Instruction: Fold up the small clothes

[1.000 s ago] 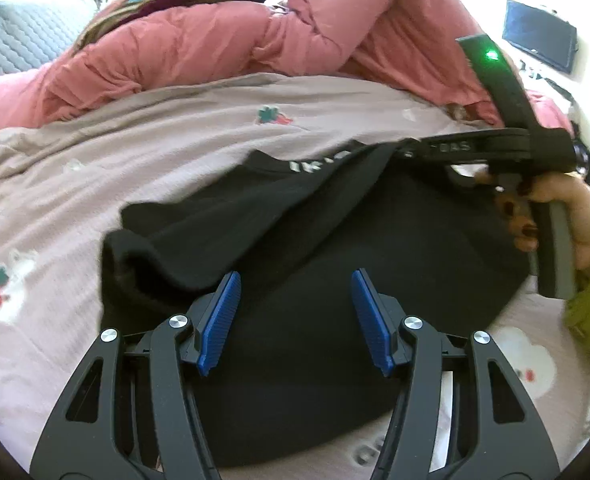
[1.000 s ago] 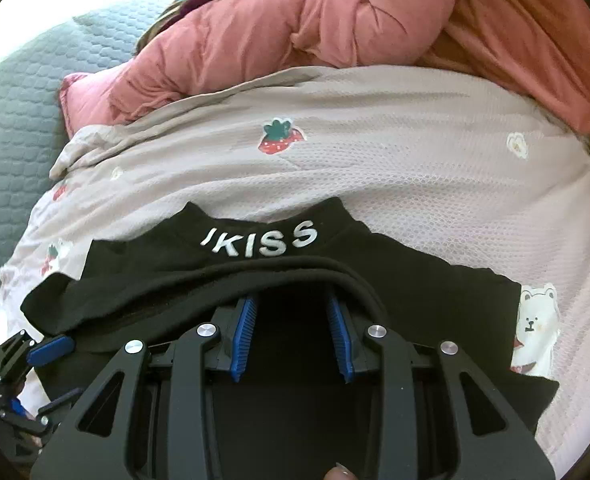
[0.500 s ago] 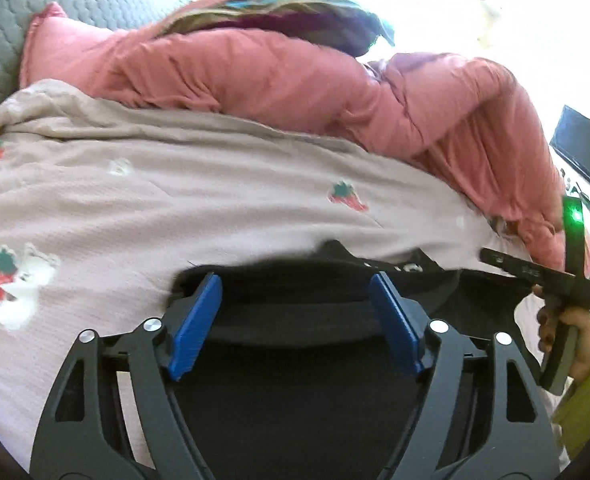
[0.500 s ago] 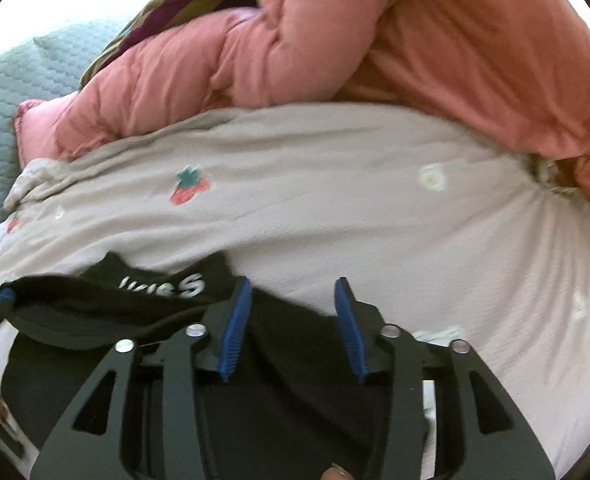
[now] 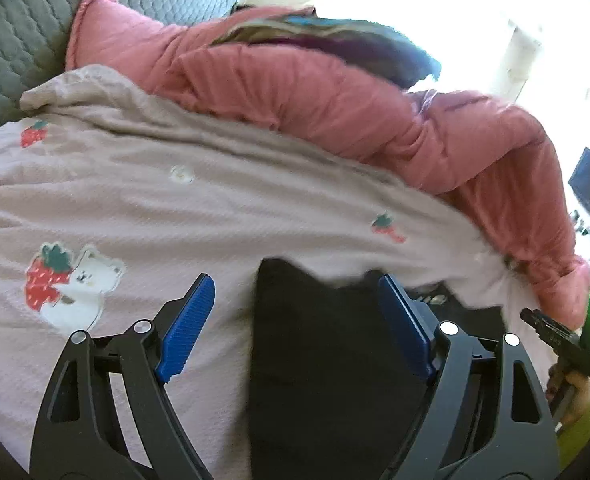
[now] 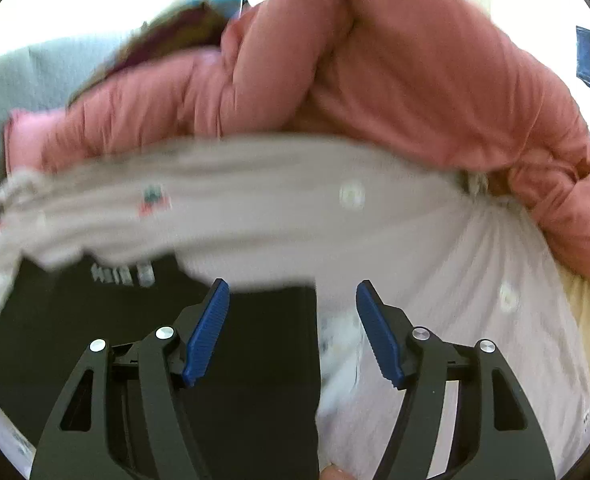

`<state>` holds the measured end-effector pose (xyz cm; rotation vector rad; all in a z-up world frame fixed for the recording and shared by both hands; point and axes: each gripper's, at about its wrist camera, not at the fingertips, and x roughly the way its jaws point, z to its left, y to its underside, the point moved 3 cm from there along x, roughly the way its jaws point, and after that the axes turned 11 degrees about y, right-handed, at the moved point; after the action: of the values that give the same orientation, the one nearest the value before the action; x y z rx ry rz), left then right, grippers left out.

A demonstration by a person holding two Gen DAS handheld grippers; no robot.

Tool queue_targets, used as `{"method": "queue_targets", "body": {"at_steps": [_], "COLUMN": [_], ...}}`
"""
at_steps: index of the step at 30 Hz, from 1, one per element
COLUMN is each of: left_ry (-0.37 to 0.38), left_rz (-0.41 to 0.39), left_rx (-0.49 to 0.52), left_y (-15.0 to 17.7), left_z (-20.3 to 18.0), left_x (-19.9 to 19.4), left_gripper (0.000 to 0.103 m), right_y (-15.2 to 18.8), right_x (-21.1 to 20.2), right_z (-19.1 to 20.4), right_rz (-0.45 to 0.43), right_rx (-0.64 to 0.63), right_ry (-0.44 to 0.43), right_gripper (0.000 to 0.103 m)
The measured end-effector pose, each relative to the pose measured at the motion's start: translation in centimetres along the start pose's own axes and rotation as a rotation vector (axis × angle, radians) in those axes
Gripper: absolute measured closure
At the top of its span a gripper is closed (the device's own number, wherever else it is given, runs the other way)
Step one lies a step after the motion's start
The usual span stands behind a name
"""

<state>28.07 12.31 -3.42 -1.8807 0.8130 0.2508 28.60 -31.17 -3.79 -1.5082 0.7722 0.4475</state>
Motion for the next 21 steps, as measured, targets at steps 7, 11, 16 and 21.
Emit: {"method": "queue_targets", "body": {"at_steps": [7, 11, 16, 21], "left_ry": [-0.058, -0.051, -0.073, -0.109], "left_rz": [0.153, 0.203, 0.212, 0.218], "left_rx": [0.039, 0.051, 0.069, 0.075], "left_y": [2.9, 3.8, 4.0, 4.2], "left_z": [0.3, 0.1, 0.2, 0.6], "left_x": [2.8, 3.7, 3.9, 4.1], "left_gripper": [0.027, 0.059, 0.091, 0.091], "right_y": [1.6, 2.0, 1.8, 3.1], "right_x": [3.9, 4.3, 3.7, 5.1], "right_z": [0.7, 0.7, -0.1, -0.3], "right_rz": [0.145, 0.162, 0.113, 0.147], "right_rx": [0.011, 0.058, 0.071, 0.044], "right_ry": [-0.006, -0.073, -0.014, 0.058], "right_gripper": [0.043, 0.078, 0.095, 0.087]}}
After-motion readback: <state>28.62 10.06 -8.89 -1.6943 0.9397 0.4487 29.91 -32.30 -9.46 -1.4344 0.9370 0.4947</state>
